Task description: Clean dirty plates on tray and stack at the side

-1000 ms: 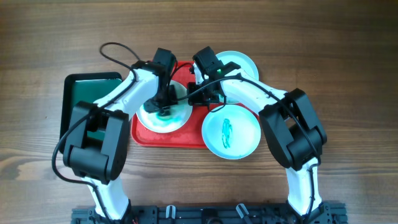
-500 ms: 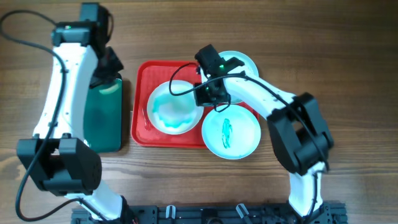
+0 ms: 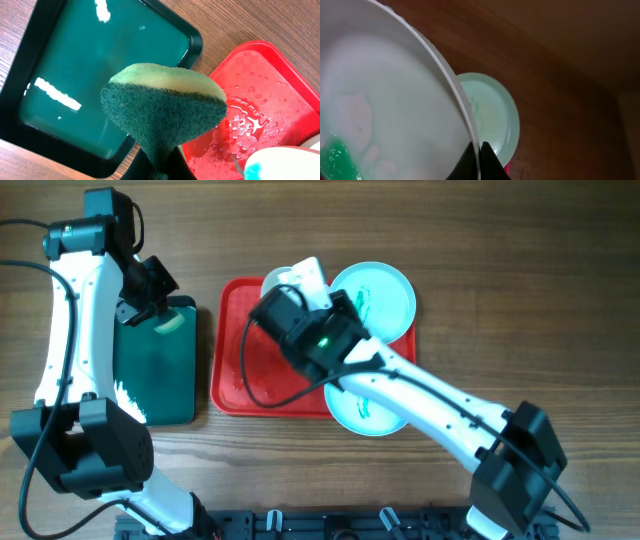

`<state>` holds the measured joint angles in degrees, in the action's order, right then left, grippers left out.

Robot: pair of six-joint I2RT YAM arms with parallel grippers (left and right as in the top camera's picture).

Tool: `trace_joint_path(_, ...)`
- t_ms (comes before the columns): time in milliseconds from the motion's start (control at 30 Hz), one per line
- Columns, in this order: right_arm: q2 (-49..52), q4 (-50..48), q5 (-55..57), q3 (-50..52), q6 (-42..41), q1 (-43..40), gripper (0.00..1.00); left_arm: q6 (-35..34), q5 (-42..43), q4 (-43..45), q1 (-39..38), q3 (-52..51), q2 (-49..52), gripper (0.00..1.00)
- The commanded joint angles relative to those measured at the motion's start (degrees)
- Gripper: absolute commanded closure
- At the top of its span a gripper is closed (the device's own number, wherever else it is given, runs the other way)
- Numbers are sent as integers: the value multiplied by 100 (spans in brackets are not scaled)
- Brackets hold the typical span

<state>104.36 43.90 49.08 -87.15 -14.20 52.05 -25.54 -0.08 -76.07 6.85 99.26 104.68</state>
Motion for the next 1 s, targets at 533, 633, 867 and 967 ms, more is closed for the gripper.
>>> trace_joint_path(533,-107,-2518,3397,-76,3045,890,96,136,70,20,7,-4,11,96)
trace_joint_path(633,-107,-2216,2822,85,2616,890,95,133,70,22,7,-4,11,96)
trace_joint_path(867,-210,-323,-361,151,203,629,96,136,70,63,7,-4,11,96)
trace_joint_path(967,-682,-343,-1779,151,48,175,96,136,68,63,7,-4,11,96)
